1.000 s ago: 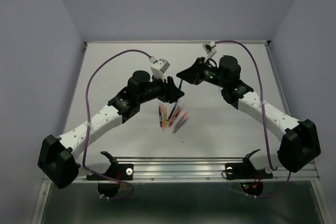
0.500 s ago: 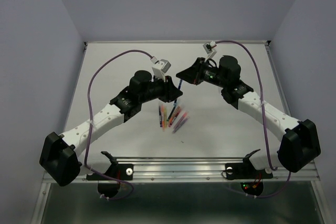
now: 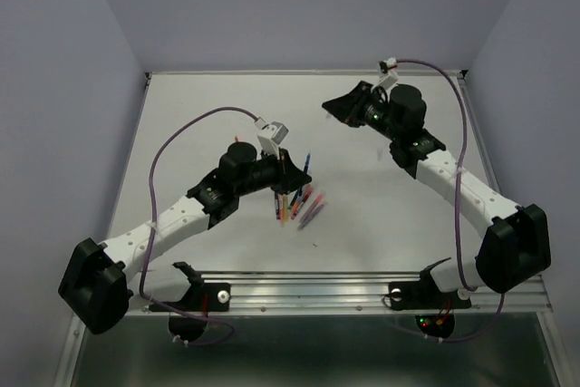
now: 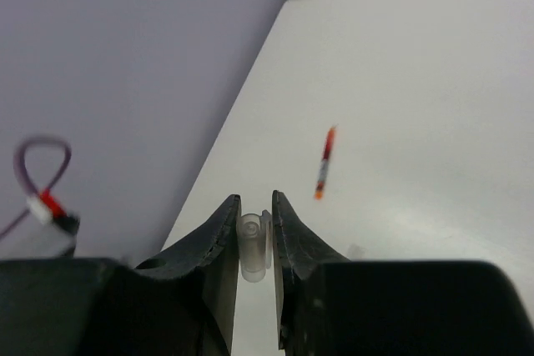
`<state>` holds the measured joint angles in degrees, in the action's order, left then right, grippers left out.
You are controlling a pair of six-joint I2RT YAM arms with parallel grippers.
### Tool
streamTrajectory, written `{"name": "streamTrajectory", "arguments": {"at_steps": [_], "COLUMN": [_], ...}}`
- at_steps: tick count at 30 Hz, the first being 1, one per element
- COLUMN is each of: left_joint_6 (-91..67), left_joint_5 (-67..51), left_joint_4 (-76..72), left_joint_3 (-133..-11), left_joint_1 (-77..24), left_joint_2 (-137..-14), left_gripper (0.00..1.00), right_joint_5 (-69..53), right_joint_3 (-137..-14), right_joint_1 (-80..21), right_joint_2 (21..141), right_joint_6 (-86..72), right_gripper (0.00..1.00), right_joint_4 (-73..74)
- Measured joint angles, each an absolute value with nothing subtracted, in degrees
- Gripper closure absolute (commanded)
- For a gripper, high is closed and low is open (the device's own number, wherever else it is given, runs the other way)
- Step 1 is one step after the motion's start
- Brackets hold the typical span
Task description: Open the pen caps
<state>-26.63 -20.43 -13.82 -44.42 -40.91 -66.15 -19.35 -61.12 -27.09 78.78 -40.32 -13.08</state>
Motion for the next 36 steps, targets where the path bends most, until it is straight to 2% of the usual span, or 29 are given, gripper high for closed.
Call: {"name": "streamTrajectory", "arguments": {"at_steps": [5, 8, 11, 15, 19, 26, 32, 36], "left_joint_6": [-30.7, -32.14, -32.86, -33.95, -34.61, -35.03, -34.48, -33.93], "left_joint_5": [-21.41, -20.88, -16.01, -5.8, 0.67, 6.04, 6.98, 7.57], "left_joint_4": [-14.0, -13.13, -9.04, 1.43, 6.92, 14.2, 15.77, 16.27], "left_joint_3": [-36.16, -34.68, -36.21, -44.56, -52.51, -55.55, -57.82, -61.3], "left_joint_1": [-44.01, -45.47, -45.84, -44.75, -38.94, -22.04, -15.57, -13.67], "left_joint_2": [-62.76, -61.65, -60.71, -63.51, -70.22, -80.12, -88.01, -92.84], "left_gripper": [1.0, 1.0, 1.0, 1.0, 1.0, 1.0, 1.0, 1.0], "right_joint_5": [-9.61, -7.68, -6.96, -4.67, 2.39, 16.93, 19.07, 19.16], "right_joint_3": [-67.57, -70.0, -71.44, -70.61, -65.47, -60.99, -60.97, -60.97], "right_joint_1": [-14.63, -11.4, -11.42, -11.97, -12.1, -11.46, -8.95, -8.45], "right_joint_2": [82.15, 83.59, 84.49, 84.51, 84.49, 88.71, 95.59, 100.31], "right_joint_6": [-40.69, -40.45, -38.39, -33.63, -30.3, -26.55, -25.23, -24.97], "right_gripper": [0.99, 0.99, 0.99, 0.99, 0.99, 0.99, 0.97, 0.92], "right_joint_4": [-13.3, -13.28, -11.29, -4.47, 1.8, 11.77, 13.06, 13.72]}}
